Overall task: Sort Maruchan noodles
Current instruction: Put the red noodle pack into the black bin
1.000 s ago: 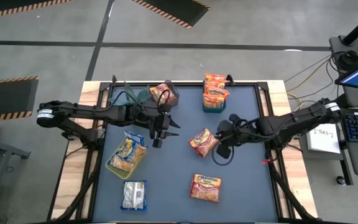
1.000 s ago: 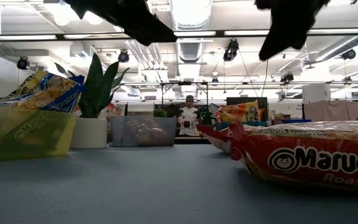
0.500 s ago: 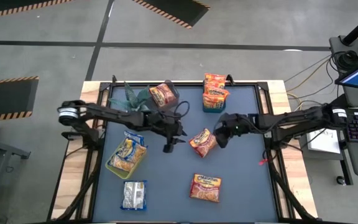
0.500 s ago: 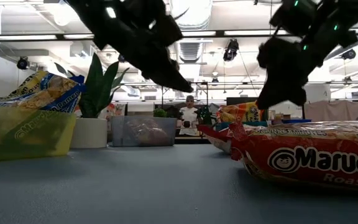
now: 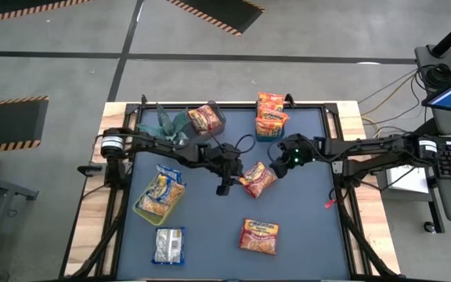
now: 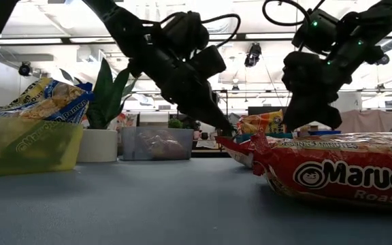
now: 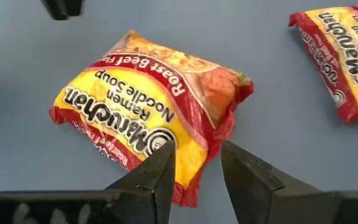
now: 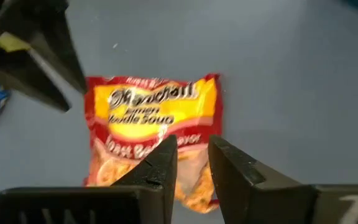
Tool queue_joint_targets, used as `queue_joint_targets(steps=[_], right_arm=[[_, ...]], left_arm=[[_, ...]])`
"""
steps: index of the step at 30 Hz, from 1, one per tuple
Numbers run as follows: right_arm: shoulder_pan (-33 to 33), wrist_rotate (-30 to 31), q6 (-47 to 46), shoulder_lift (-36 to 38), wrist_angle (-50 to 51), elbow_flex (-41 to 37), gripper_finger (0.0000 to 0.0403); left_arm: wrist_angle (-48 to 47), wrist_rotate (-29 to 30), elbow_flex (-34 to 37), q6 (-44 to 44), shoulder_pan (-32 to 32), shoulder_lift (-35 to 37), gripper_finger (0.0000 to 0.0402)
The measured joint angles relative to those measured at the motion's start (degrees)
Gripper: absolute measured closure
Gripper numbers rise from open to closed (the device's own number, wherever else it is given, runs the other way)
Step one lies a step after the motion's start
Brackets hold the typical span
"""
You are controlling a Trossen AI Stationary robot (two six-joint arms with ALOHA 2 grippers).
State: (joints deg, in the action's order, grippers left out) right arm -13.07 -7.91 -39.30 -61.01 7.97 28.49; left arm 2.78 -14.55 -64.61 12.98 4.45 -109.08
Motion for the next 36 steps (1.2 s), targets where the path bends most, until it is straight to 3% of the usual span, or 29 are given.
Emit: queue_joint_targets(steps=[4,13,21,30,36], right_arm=[[-0.56,-2.94,-0.25,-0.22,0.32,-0.54,0.0293],[-0.72,-3.13,0.93,-4.01,-0.29,-0.72,0.0200],[-3.61,-9.63,3.33,-5.22,-3.34,-0.76,0.0131],[-7.06,-12.50,3.92,-6.54,-3.26,-1.09,0.0106],[-7.08,-16.10,2.73,-11.97,-9.65,-2.34,0.0106]], left_arm=[[0.39,-0.11,-0.71,0.06,0.09,-0.94,0.0311],[0.95,-2.69,-0.58,-0.67,0.85,-3.92,0.0356],[2.30,-2.65,-0.56,-2.68,1.01,-7.56,0.0363],[2.64,-2.71,-0.56,-3.66,1.05,-8.72,0.0363],[2.58,-2.62,-0.56,-3.71,1.05,-8.70,0.0363]])
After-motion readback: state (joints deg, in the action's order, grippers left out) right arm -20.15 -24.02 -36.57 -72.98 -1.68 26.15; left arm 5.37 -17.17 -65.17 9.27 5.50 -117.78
